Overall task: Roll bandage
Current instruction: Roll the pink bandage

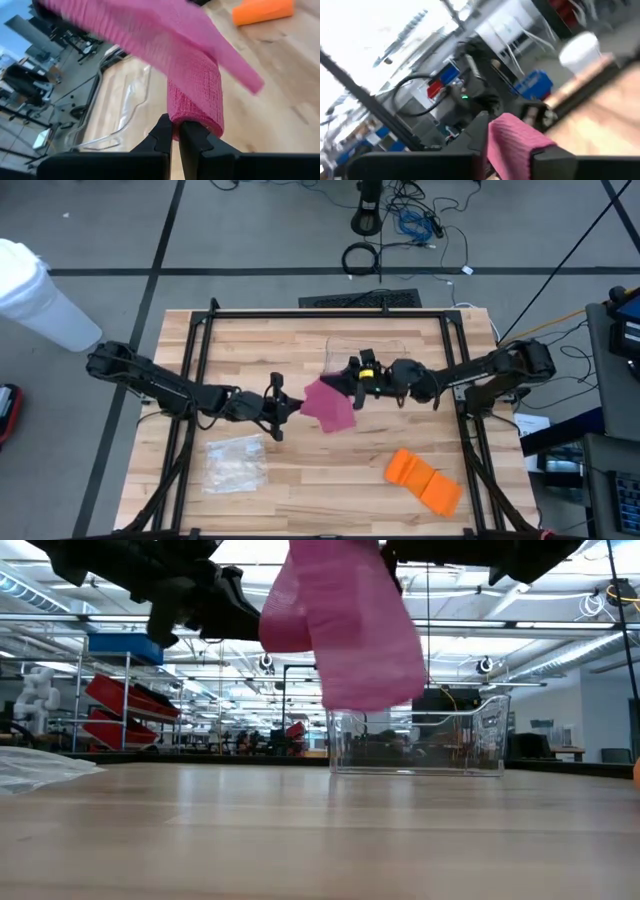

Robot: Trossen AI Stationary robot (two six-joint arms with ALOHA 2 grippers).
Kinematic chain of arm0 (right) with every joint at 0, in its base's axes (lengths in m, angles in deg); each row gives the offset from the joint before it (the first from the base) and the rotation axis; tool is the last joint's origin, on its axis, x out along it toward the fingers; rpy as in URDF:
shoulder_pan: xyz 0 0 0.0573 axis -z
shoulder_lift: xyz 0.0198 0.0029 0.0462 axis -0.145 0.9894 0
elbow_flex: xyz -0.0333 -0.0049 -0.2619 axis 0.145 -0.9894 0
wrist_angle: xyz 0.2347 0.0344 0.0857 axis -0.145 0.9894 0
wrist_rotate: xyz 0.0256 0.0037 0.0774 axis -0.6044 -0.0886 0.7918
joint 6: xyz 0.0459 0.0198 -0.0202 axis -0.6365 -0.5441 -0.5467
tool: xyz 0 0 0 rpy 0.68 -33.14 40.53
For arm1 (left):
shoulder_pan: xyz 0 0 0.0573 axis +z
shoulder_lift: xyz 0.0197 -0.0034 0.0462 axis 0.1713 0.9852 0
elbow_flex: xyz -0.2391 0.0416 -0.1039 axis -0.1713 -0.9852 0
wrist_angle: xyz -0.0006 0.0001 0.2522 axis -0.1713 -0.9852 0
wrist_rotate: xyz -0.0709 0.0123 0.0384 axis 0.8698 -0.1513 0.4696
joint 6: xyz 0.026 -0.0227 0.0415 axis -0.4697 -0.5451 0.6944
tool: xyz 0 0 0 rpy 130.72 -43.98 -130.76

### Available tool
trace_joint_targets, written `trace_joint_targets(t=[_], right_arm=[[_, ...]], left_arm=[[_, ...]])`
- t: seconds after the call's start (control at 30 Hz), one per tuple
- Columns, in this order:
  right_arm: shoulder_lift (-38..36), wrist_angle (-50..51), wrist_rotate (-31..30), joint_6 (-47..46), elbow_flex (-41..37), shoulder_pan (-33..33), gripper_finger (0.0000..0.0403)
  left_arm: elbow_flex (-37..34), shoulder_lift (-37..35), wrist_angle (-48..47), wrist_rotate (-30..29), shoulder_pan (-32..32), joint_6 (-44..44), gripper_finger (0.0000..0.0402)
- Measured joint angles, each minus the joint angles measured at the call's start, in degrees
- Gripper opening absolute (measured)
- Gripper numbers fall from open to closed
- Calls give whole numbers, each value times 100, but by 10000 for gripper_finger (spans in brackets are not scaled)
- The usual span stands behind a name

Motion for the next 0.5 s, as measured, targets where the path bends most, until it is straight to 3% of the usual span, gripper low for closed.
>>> trace_joint_targets(t=[0.13, 0.27, 0.5], right_arm=[[-205, 1003, 19, -1240, 0, 333, 96], [-304, 1394, 69, -1519, 0, 470, 129], [-300, 1795, 1794, -1423, 0, 564, 148]], left_arm=[[-2, 0, -67, 77, -126, -2, 17], [-2, 0, -265, 77, -187, -3, 17], [-2, 0, -468, 570, -228, -7, 17]])
